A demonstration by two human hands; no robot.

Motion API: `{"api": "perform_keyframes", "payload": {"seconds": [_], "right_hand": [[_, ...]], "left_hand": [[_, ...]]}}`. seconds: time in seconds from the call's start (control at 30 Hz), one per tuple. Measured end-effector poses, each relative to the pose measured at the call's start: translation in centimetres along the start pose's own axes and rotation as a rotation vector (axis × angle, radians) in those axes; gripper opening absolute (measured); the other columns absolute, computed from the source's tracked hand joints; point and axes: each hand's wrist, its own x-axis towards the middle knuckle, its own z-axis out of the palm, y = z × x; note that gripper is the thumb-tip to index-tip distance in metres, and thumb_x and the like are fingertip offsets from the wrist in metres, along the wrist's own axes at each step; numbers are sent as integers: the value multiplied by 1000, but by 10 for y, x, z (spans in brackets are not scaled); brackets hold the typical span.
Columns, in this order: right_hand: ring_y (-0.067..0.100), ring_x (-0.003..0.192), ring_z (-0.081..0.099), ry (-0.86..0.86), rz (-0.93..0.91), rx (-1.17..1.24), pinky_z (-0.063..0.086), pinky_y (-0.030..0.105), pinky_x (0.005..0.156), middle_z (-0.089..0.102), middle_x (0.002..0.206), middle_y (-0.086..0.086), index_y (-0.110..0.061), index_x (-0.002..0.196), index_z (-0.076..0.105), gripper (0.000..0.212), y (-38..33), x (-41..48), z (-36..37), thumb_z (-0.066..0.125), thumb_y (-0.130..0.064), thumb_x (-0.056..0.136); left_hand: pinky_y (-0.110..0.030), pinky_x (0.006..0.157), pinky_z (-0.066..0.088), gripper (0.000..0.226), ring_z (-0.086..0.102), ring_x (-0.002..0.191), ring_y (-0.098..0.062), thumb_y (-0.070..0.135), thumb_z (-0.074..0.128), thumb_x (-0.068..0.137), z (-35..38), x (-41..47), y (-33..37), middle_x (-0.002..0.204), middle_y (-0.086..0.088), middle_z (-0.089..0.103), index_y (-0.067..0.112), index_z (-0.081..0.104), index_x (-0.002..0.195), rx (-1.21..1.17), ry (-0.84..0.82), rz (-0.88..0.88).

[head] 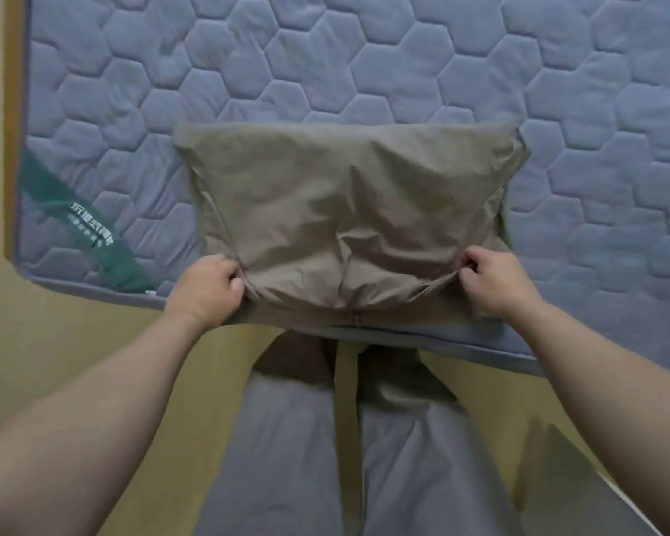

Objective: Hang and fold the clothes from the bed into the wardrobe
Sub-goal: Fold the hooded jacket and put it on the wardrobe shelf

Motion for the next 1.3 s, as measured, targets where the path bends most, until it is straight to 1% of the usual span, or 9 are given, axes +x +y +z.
{"api": "perform_keyframes", "payload": {"seconds": [0.27,0.5,0.67,0.8,0.87,0.97,1.1,1.2,1.3], "right_hand": [[37,90,58,116,-55,-24,47,40,75,68,94,17,-13,85,60,11,20,-19,-2,51,-11,90],[37,94,58,-10,47,38,38,32,74,70,101,18,-5,92,66,19,19,-21,8,48,-12,96],[32,85,52,24,70,16,40,34,72,68,98,18,-6,87,64,21,17,-18,8,46,-13,96],[34,85,56,-101,54,-172,44,37,69,68,99,15,-17,82,60,23,7,-17,8,43,-25,95],[36,92,61,-11,-18,-306,47,39,72,67,103,14,-17,90,63,23,-8,-13,1,43,-29,94],[40,103,57,236,-130,-277,48,45,80,59,108,20,-7,100,61,24,-36,11,-18,50,-27,93],[44,119,51,450,-264,-232,49,54,91,53,132,23,-5,120,57,38,-83,58,-35,49,-29,91],[35,143,40,479,-373,-191,36,49,112,41,157,16,-9,146,48,52,-132,83,-18,42,-33,99],[26,153,25,445,-399,-177,23,46,120,27,166,6,-17,157,35,55,-162,104,26,35,-33,105]], "left_hand": [[-45,65,50,18,56,95,-37,12,73,75,21,-7,-20,93,-15,57,6,60,87,256,-40,176],[-38,83,49,23,53,111,-28,29,59,88,25,-12,-9,107,-8,60,13,69,102,369,-173,138],[-38,91,49,35,54,117,-28,36,51,91,22,0,-2,115,-9,62,15,70,111,352,-214,62],[-41,95,47,42,53,121,-26,43,52,88,13,5,13,123,-6,57,21,61,123,602,-438,97],[-41,93,48,40,59,117,-27,39,54,86,0,15,29,122,-5,61,22,63,121,654,-514,50],[-37,79,52,31,69,103,-32,28,56,89,-30,47,46,112,-11,69,11,68,111,547,-228,1],[-50,78,52,30,60,101,-42,26,50,92,-54,98,64,113,-22,61,5,59,111,245,390,252],[-48,106,44,52,51,133,-37,32,45,96,-30,123,90,148,-19,51,4,52,141,168,488,395],[-49,123,20,61,26,153,-28,36,36,102,22,137,115,165,-9,27,12,30,158,122,428,320]]}}
